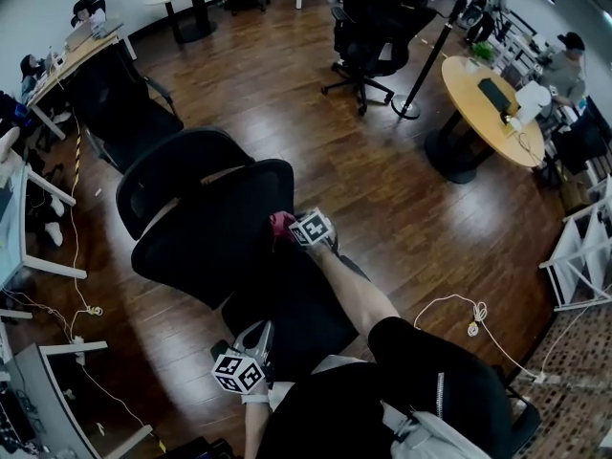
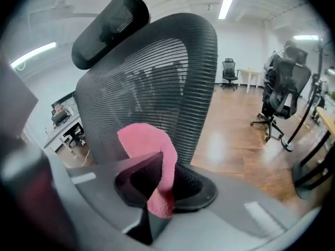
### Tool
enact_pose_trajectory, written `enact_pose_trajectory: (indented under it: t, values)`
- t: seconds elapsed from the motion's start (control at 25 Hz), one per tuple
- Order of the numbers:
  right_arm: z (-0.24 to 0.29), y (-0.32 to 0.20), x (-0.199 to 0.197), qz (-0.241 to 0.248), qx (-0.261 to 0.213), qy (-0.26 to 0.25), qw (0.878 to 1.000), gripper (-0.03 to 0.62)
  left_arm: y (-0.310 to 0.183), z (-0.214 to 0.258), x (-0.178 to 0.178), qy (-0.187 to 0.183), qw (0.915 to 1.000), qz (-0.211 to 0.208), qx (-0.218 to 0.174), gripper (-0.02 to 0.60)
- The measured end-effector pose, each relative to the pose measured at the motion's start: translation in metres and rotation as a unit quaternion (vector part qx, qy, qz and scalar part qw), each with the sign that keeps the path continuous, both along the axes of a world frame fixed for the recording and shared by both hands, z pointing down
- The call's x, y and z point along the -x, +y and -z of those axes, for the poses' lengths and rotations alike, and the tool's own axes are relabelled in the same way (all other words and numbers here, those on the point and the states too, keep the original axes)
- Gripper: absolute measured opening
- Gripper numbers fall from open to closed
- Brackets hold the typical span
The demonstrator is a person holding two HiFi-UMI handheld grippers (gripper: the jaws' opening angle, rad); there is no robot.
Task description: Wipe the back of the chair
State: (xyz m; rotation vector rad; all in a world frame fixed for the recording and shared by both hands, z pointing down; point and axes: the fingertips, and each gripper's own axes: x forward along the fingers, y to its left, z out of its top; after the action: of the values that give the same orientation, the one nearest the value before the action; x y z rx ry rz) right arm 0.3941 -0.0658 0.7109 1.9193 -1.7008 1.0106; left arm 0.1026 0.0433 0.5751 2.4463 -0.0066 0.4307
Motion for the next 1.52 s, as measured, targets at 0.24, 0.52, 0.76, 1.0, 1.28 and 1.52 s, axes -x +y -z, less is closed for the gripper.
enact_pose_trajectory:
  t: [0.24, 0.52, 0.76, 1.0, 1.28, 1.52]
  values:
    - [-0.009, 0.031, -0.027, -0.035, 0.019, 0.008, 0.999, 0.044, 0.005, 0.001, 0.002, 0.001, 1.0000, 0.006, -0.003, -0.009]
    - [-0.004, 0.069, -0.078, -0.135, 0.044, 0.041, 0.989, 0.044, 0.002, 0.010, -0.003, 0.007, 0.9999, 0.011, -0.007, -0.009]
    - [-0.004, 0.059, -0.070, -0.142, 0.042, 0.038, 0.988, 0.043, -0.006, 0.016, 0.005, 0.007, 0.9996, 0.024, -0.009, -0.009]
    - [-0.008, 0.011, -0.017, -0.062, 0.018, 0.018, 0.998, 0.043, -0.017, 0.023, 0.013, 0.005, 0.9993, 0.026, -0.026, -0.009]
    - [-0.004, -0.030, 0.037, -0.009, 0.022, 0.008, 1.000, 0.043, -0.021, 0.030, 0.018, -0.030, 0.9960, 0.000, -0.084, -0.009]
    - [0.002, -0.067, 0.094, 0.032, 0.017, 0.012, 0.999, 0.043, -0.025, 0.035, 0.035, -0.034, 0.9918, -0.028, -0.120, -0.009]
